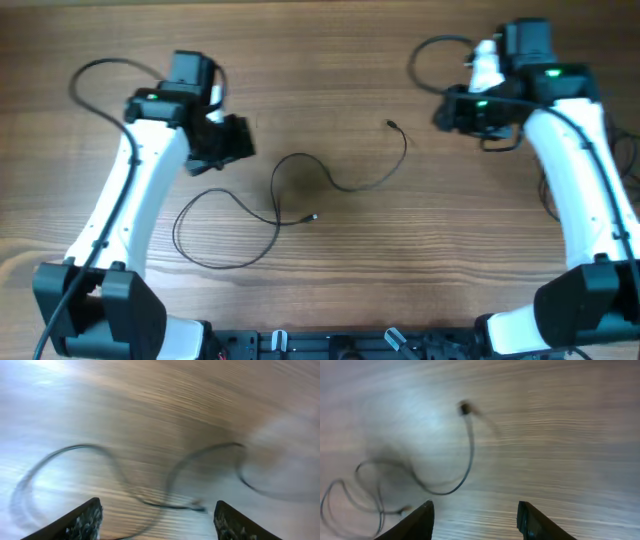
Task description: Untangle cables
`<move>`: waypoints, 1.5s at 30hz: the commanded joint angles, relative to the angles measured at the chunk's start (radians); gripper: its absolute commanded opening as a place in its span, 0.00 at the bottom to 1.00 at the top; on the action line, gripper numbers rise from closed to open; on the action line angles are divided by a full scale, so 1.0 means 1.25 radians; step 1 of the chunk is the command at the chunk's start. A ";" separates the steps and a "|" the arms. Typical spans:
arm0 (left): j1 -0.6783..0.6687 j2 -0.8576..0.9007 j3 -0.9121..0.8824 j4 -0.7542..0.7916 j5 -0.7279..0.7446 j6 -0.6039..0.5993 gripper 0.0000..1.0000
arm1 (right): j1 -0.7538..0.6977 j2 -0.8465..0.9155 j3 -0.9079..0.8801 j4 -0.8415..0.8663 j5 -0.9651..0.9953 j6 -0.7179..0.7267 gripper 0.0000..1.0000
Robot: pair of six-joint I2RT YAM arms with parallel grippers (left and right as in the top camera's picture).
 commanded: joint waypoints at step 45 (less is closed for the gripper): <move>0.177 -0.004 -0.004 -0.110 -0.145 -0.066 0.78 | -0.107 0.057 -0.132 0.171 0.280 0.131 0.04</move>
